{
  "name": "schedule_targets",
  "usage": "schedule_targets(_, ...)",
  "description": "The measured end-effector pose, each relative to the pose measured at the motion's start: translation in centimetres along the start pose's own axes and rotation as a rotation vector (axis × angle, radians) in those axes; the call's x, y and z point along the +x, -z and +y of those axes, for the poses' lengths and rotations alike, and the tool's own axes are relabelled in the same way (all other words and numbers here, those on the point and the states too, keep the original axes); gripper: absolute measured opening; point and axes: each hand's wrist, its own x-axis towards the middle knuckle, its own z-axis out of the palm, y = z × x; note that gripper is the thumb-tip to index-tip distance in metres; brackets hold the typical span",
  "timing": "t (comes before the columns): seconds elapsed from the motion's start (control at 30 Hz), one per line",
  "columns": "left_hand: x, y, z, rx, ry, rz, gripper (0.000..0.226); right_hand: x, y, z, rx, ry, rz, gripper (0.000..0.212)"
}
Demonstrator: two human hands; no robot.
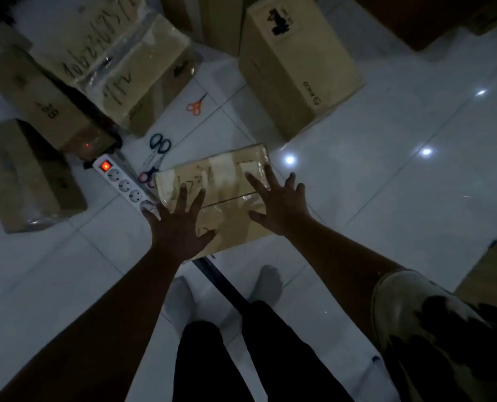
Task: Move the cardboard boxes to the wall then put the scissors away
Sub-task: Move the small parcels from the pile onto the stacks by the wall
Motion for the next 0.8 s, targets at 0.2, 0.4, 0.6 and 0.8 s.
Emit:
schedule_targets(0.2, 4.5, -6.9, -1.7, -0.009, 0.025, -0.065, 0.094, 5.1, -6.7, 0.5, 0.01, 0.02, 0.018, 0.089)
schedule_targets(0.4, 7.5, -12.3, -3.9, -0.107, 0.026, 0.107, 0.094, 9.2, -12.0, 0.9, 0.072, 0.044, 0.111, 0.09)
schedule_targets(0.6, 8.3, -14.8, -3.9, -0.279, -0.08, 0.336, 0.098, 10.3, -14.6, 1.8, 0.313, 0.13, 0.193, 0.092)
schedule_targets(0.8, 8.7, -12.3, -3.3, -0.387, -0.01, 0.274, 0.111, 8.9, -11.7, 1.3, 0.345, 0.029, 0.121, 0.1)
